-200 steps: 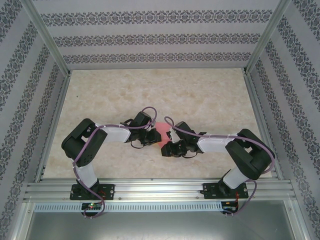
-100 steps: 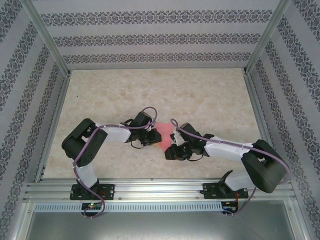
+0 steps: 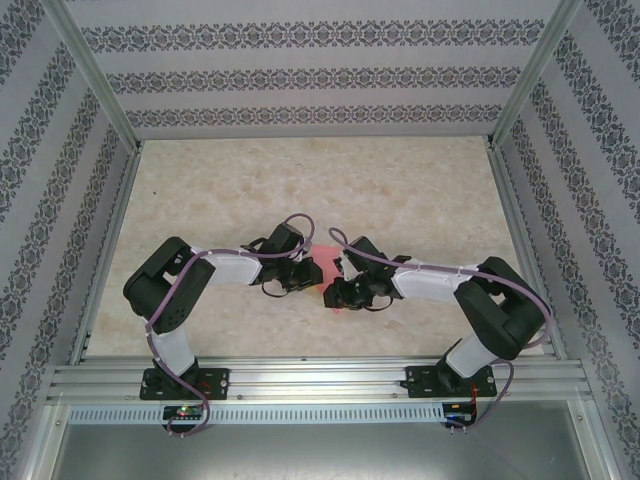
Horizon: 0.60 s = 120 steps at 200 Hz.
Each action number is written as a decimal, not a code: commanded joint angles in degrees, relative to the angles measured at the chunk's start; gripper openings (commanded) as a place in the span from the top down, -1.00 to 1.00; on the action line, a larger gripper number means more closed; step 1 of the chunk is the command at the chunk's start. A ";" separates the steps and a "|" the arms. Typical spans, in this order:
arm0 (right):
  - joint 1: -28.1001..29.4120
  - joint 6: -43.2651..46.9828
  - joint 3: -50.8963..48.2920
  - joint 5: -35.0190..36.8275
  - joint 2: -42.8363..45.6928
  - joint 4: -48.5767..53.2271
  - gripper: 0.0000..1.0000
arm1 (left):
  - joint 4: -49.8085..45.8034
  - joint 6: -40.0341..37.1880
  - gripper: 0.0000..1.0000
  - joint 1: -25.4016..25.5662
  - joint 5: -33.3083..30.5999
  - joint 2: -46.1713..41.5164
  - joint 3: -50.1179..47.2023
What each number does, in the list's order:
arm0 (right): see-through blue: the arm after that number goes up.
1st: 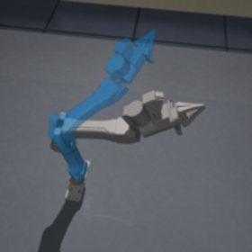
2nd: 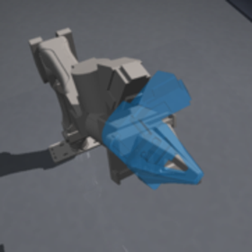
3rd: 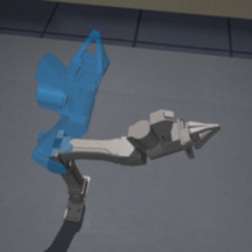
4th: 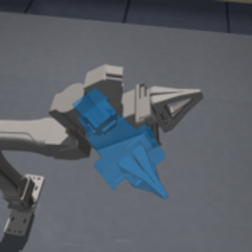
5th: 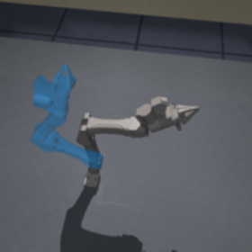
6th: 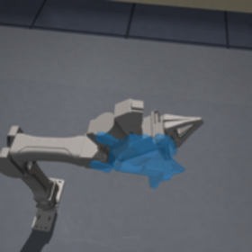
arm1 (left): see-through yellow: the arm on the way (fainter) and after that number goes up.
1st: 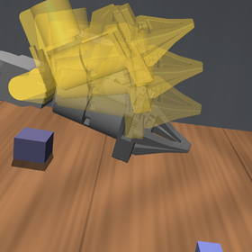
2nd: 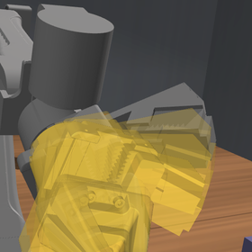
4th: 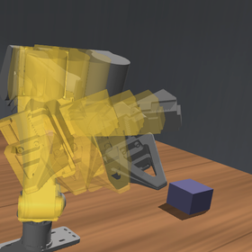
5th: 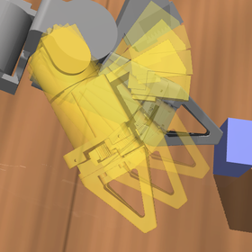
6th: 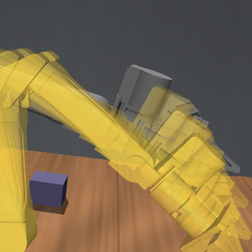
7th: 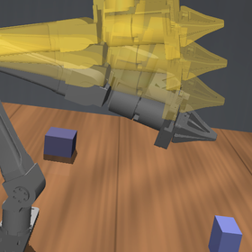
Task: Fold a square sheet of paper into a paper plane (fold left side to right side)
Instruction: Third fold the triangle at the center of the table.
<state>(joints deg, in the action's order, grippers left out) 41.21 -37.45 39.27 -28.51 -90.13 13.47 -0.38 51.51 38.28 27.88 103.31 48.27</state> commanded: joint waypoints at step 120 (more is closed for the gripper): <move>0.54 -1.29 -4.99 6.30 -3.53 3.80 0.86 | -6.77 0.21 0.62 3.20 -4.60 -9.20 -0.35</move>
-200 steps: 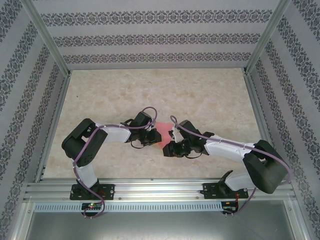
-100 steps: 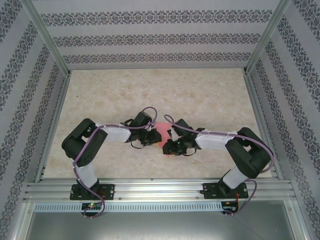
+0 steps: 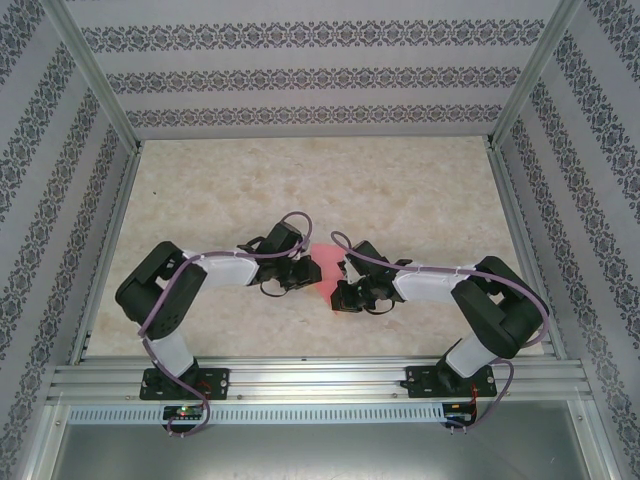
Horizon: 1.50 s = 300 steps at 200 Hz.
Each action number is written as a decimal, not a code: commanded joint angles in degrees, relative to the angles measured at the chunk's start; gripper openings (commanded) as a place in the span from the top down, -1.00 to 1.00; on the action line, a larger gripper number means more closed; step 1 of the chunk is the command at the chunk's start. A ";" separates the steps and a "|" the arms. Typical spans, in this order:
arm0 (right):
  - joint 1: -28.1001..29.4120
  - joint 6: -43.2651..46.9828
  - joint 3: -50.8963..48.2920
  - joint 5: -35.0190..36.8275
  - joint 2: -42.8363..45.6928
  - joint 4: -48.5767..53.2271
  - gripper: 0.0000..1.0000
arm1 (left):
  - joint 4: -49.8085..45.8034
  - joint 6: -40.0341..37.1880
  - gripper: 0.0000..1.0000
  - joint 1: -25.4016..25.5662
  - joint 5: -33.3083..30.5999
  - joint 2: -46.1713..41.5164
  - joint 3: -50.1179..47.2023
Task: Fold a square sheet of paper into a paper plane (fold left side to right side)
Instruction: Third fold the triangle at the center of the table.
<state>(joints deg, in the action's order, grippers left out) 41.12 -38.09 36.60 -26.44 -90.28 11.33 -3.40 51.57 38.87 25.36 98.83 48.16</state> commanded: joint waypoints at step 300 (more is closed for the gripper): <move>2.96 0.20 0.18 7.71 -5.13 10.10 0.89 | 5.22 10.75 0.75 8.24 -11.86 1.69 -5.75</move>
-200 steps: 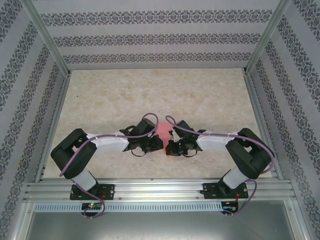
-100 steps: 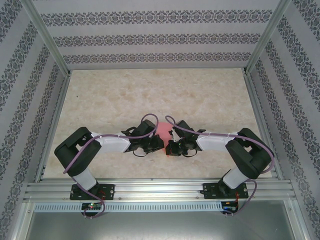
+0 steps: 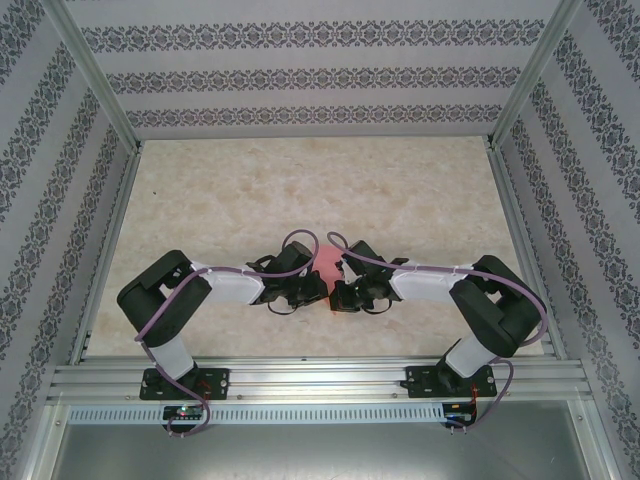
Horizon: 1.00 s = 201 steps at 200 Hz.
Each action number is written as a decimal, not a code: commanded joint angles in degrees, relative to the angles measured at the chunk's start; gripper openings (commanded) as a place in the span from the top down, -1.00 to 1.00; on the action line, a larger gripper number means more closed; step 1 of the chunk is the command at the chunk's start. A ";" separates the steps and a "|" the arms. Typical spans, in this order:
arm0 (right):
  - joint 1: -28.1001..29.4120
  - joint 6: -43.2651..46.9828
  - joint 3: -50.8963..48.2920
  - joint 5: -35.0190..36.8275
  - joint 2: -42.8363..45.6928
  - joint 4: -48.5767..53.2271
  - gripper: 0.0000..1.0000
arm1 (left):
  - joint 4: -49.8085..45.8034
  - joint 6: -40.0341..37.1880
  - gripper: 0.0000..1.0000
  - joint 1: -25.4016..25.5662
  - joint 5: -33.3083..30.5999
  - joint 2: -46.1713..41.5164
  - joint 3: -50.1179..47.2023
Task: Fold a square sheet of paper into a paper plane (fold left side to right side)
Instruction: Third fold the triangle at the center of the table.
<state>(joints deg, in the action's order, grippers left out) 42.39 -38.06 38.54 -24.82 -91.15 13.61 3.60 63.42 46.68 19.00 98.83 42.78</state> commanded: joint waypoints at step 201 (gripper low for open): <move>3.00 0.05 -0.75 7.20 -5.00 9.51 0.89 | -5.79 -10.73 0.74 -10.47 -7.38 4.68 4.78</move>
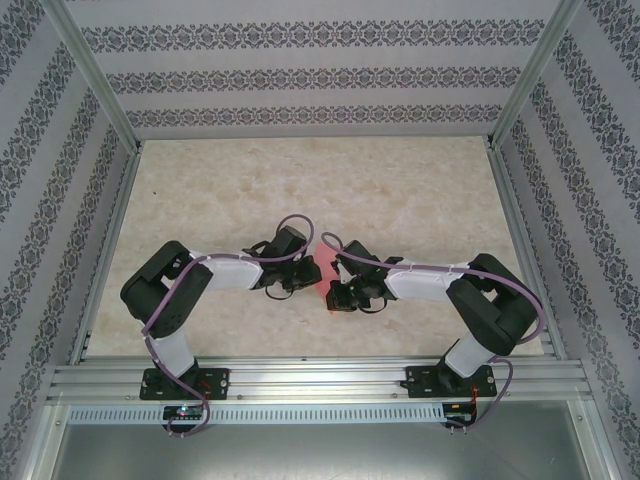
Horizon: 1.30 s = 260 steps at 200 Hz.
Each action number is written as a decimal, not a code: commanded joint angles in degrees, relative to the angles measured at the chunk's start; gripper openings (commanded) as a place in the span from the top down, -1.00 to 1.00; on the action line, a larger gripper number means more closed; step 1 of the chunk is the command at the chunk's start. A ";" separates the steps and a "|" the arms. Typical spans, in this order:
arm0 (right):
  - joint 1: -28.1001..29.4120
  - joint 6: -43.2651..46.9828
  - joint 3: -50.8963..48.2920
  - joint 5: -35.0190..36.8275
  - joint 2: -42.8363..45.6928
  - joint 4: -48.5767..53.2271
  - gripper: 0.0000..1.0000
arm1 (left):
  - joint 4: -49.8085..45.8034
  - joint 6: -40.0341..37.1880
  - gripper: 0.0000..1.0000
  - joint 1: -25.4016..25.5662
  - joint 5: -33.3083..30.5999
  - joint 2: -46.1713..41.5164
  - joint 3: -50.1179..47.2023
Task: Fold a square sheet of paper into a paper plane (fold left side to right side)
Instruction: Third fold the triangle at the center of the table.
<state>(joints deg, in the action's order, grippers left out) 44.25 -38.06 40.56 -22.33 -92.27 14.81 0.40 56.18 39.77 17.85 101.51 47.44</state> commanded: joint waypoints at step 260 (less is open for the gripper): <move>-3.87 7.73 5.93 0.52 10.97 0.06 0.39 | -6.98 -5.04 -0.05 -9.39 -0.61 -20.53 -6.02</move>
<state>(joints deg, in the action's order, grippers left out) 39.64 -30.30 44.53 -18.26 -77.52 19.29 -8.21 48.31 28.32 16.47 82.74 43.97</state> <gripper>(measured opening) 0.312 0.523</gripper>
